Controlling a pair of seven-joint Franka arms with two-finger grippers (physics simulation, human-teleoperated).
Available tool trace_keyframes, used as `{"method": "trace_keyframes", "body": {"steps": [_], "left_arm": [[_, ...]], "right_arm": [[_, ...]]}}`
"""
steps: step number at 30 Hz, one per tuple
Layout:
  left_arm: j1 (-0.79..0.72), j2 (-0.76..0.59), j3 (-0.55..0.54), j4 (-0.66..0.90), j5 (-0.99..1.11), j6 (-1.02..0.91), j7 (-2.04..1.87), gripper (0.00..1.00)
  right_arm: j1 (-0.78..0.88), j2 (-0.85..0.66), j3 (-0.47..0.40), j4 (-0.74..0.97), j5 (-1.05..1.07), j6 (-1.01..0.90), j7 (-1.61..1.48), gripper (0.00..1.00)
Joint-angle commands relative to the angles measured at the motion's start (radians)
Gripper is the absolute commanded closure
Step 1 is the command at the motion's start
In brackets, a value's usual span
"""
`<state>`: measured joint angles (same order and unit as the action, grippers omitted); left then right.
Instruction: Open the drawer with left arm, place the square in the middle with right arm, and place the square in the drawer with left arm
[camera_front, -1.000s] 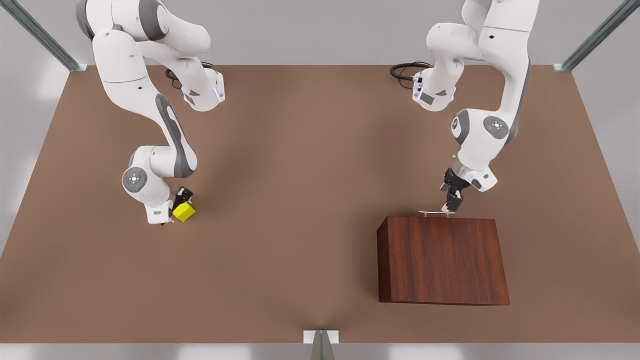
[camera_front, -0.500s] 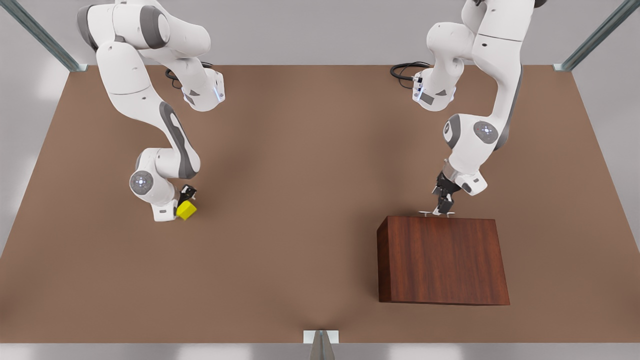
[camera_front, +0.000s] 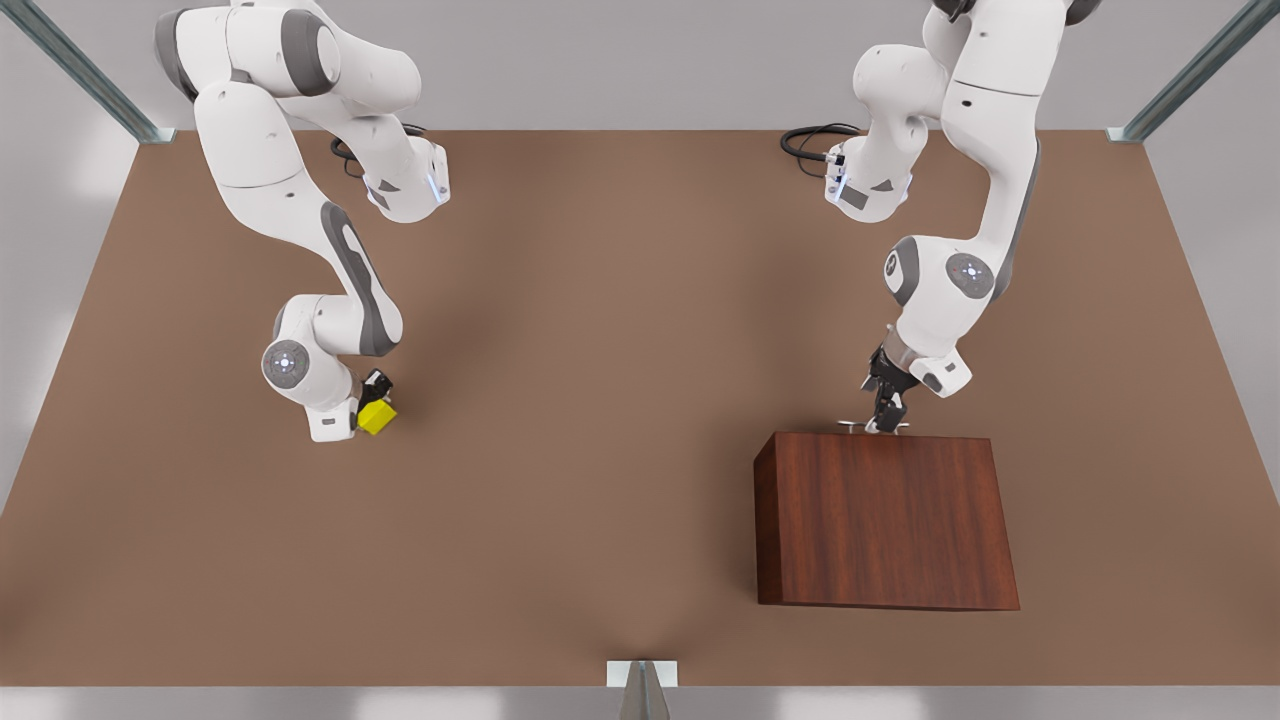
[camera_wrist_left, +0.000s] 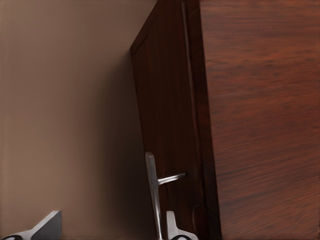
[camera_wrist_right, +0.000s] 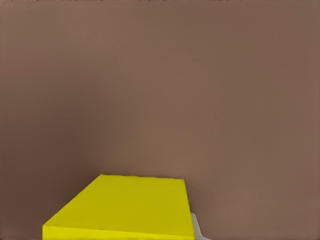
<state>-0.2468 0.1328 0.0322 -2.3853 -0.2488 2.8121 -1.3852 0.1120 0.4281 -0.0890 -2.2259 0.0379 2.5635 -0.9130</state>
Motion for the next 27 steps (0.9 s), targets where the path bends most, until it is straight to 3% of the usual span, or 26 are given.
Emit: {"method": "trace_keyframes", "body": {"steps": [1,16,22,27], "left_arm": [[0.000,-0.001,0.000,0.000,-0.001,0.000,0.000,0.00],[-0.002,-0.053,0.000,-0.009,-0.001,-0.097,-0.044,0.00],[-0.008,-0.084,0.000,-0.026,-0.001,-0.140,-0.054,0.00],[-0.016,-0.084,0.000,-0.040,-0.003,-0.155,-0.071,0.00]], "right_arm": [[0.000,0.000,0.000,0.000,0.000,0.000,0.000,0.31],[0.069,-0.026,0.011,0.023,0.005,-0.009,0.049,0.32],[0.094,-0.035,0.163,0.075,0.005,-0.014,0.244,0.32],[0.278,0.076,0.172,0.279,0.005,-0.014,0.421,0.32]]}}
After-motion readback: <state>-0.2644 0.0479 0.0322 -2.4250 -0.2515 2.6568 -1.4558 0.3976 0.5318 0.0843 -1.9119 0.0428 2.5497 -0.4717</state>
